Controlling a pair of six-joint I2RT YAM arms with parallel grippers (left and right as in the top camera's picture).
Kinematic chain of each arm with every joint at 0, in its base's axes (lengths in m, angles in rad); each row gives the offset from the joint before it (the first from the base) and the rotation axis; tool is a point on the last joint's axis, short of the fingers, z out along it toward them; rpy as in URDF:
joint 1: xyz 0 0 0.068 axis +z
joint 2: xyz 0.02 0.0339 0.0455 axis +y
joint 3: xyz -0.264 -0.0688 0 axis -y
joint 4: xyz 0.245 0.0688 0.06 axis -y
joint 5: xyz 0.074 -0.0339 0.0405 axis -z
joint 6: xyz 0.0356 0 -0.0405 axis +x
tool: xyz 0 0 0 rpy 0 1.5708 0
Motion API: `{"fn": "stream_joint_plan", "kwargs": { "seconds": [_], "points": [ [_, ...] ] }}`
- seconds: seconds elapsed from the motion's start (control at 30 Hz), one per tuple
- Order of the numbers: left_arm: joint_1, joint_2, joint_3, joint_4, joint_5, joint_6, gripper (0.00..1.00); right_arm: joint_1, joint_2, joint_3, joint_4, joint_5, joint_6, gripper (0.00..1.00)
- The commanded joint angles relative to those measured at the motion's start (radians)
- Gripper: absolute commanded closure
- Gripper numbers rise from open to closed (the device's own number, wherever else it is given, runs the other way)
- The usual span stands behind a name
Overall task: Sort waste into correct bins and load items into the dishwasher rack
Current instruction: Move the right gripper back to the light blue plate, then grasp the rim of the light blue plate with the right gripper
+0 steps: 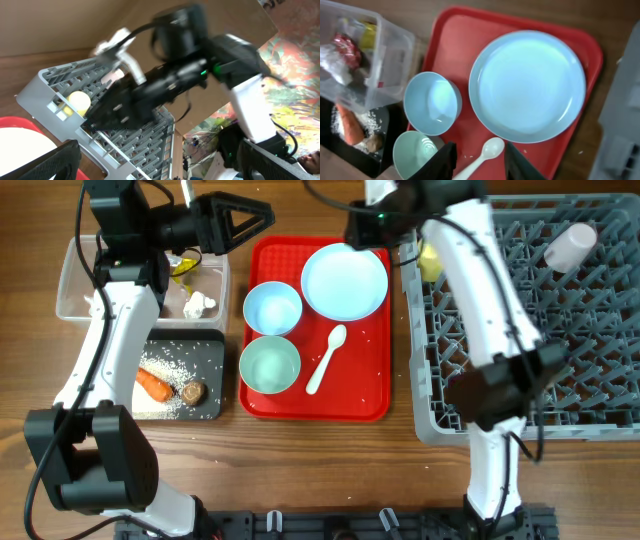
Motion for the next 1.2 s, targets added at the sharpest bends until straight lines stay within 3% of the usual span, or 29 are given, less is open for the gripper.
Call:
{"fn": "stream_joint_plan", "kwargs": {
  "seconds": [0.0, 0.07, 0.17, 0.23, 0.37, 0.4, 0.5, 0.6, 0.77, 0.97, 1.17],
  "points": [
    [0.005, 0.006, 0.005, 0.000, -0.003, 0.002, 0.00, 0.025, 0.095, -0.003, -0.006, 0.087, 0.179, 0.69],
    [0.005, 0.006, 0.005, 0.000, -0.003, 0.002, 0.00, 0.022, 0.142, -0.003, -0.026, 0.107, 0.269, 0.76],
    [0.005, 0.006, 0.005, 0.000, -0.003, 0.002, 0.00, 0.018, 0.180, -0.003, -0.053, 0.103, 0.330, 0.76],
    [0.005, 0.006, 0.005, 0.000, -0.003, 0.002, 0.00, 0.018, 0.198, -0.004, -0.063, 0.103, 0.333, 0.55],
    [0.004, 0.006, 0.005, 0.000, -0.003, 0.002, 0.00, 0.018, 0.201, -0.028, -0.061, 0.103, 0.334, 0.50],
    [0.005, 0.006, 0.005, 0.000, -0.002, 0.002, 0.00, 0.018, 0.201, -0.029, -0.061, 0.104, 0.334, 0.50],
    [0.004, 0.006, 0.005, 0.000, -0.003, 0.002, 0.00, 0.018, 0.209, -0.029, -0.068, 0.145, 0.404, 0.70],
    [0.005, 0.006, 0.005, 0.000, -0.003, 0.002, 0.00, 0.018, 0.210, -0.053, -0.076, 0.241, 0.530, 0.76],
    [0.005, 0.006, 0.005, 0.000, -0.003, 0.002, 0.00, 0.018, 0.210, -0.145, -0.066, 0.279, 0.676, 0.73],
    [0.005, 0.006, 0.005, 0.000, -0.002, 0.002, 0.00, 0.018, 0.210, -0.235, -0.053, 0.282, 0.734, 0.66],
    [0.005, 0.006, 0.005, 0.000, -0.003, 0.002, 0.00, 0.018, 0.210, -0.283, -0.019, 0.286, 0.726, 0.66]
  ]
}}
